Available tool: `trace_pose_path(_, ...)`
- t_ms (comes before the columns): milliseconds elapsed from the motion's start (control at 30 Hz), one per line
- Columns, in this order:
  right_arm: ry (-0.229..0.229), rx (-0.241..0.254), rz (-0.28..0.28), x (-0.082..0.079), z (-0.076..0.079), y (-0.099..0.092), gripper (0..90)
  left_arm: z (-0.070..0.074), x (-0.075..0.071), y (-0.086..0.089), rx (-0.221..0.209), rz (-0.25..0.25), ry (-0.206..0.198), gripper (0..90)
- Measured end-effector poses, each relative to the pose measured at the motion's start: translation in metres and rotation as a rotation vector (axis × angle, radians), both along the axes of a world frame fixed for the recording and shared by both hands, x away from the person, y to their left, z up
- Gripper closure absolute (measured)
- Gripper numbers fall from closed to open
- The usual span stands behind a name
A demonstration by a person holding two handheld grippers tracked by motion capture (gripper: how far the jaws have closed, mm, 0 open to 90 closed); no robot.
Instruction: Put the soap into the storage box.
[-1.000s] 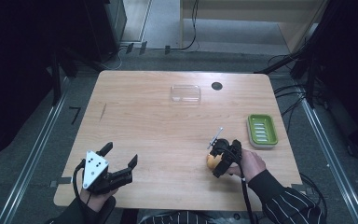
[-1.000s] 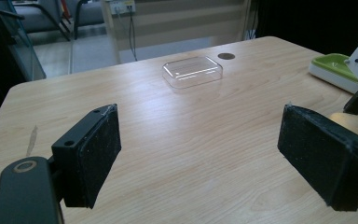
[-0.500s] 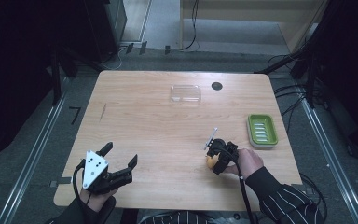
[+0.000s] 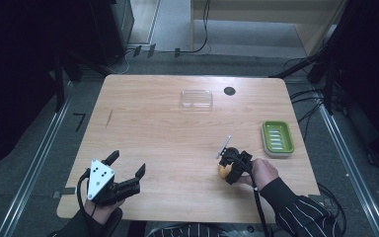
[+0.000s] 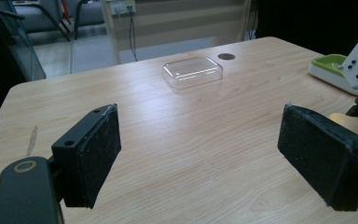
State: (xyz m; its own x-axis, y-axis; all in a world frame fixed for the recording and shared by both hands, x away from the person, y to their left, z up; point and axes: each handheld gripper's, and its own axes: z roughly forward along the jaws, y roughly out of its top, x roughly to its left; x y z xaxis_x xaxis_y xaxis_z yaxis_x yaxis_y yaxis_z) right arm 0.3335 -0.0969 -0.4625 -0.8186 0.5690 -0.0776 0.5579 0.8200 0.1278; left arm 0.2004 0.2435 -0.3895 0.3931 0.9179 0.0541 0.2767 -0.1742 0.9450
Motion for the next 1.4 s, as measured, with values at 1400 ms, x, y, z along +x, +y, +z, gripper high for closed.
trace_pose_path(1400, -0.066, 0.001, -0.064, -0.008, 0.018, -0.027, 40.0, 0.000, 0.000, 0.000, -0.001, 0.002, 0.000, 13.7)
